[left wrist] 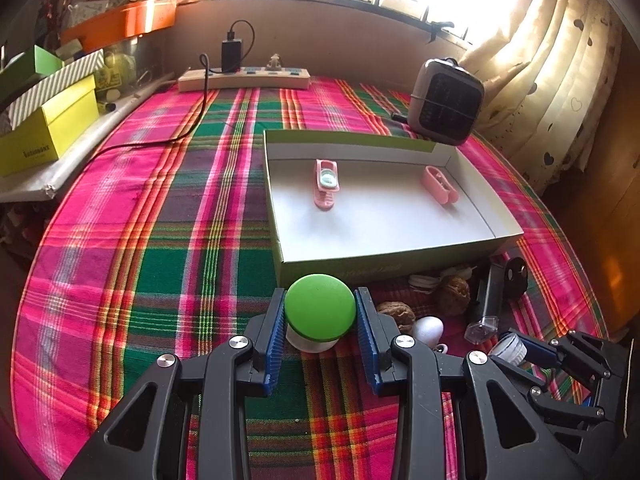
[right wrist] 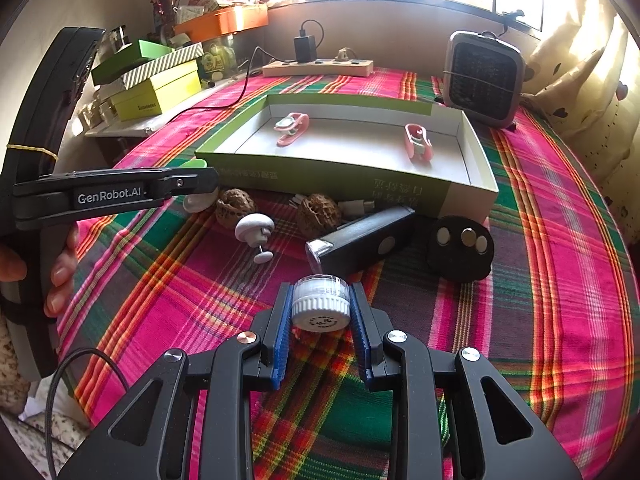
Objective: Organize objects
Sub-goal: 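Lift and carry the white jar with the right tool while the left tool carries the mushroom into the box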
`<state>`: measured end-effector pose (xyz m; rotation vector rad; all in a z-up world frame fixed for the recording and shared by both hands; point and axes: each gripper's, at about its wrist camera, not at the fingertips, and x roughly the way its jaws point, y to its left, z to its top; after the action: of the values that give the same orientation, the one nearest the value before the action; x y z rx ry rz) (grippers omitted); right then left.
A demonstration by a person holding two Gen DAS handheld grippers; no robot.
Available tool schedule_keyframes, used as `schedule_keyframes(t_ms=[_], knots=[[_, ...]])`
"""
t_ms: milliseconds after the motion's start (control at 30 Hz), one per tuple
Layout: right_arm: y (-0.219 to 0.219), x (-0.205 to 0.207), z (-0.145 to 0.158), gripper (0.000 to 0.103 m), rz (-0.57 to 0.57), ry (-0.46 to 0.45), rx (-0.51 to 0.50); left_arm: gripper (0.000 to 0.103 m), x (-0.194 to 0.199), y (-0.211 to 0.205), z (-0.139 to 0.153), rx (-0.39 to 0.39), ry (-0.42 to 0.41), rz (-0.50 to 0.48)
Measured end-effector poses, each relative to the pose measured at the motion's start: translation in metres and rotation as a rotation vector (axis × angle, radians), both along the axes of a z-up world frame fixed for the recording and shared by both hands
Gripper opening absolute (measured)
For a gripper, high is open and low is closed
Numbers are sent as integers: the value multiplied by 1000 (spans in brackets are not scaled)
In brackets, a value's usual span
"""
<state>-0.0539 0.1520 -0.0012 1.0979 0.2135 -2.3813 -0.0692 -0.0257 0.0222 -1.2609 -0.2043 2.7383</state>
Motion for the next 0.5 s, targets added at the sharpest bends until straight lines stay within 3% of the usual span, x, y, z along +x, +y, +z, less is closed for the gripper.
schedule_keyframes(t_ms=[500], knots=[[5, -5, 22, 29, 5, 40, -31, 31, 4, 4, 25, 8, 43, -23]])
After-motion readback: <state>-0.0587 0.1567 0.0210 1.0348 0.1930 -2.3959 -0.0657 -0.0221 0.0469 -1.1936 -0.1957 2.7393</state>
